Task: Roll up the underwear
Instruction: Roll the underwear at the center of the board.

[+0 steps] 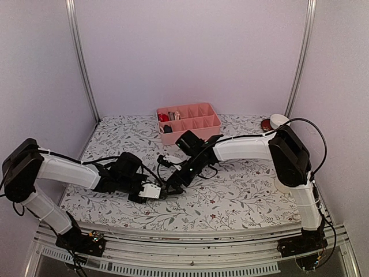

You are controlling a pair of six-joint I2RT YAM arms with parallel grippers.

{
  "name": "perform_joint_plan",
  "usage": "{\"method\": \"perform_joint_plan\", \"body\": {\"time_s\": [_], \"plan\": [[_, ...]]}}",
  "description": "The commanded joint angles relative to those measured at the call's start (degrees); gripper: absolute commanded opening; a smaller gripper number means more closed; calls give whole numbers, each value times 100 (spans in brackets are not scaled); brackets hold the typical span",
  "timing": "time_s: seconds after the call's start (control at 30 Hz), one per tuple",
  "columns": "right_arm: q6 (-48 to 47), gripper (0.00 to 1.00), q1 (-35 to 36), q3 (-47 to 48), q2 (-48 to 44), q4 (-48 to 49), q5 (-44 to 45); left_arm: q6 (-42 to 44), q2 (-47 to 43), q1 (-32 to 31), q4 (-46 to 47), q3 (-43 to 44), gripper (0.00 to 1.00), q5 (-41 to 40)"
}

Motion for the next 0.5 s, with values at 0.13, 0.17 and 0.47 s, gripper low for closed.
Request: {"method": "perform_joint_plan", "body": {"time_s": [0.13, 0.17, 0.47], "plan": [[-135, 99, -60, -367, -601, 410, -3, -77, 475, 539, -1821, 916, 0, 1032], [-113, 99, -79, -309, -545, 373, -15, -72, 549, 579, -1981, 1075, 0, 1117], [-55, 99, -134, 486, 198, -3, -226, -125, 876, 692, -2488, 1555, 0, 1329]]}}
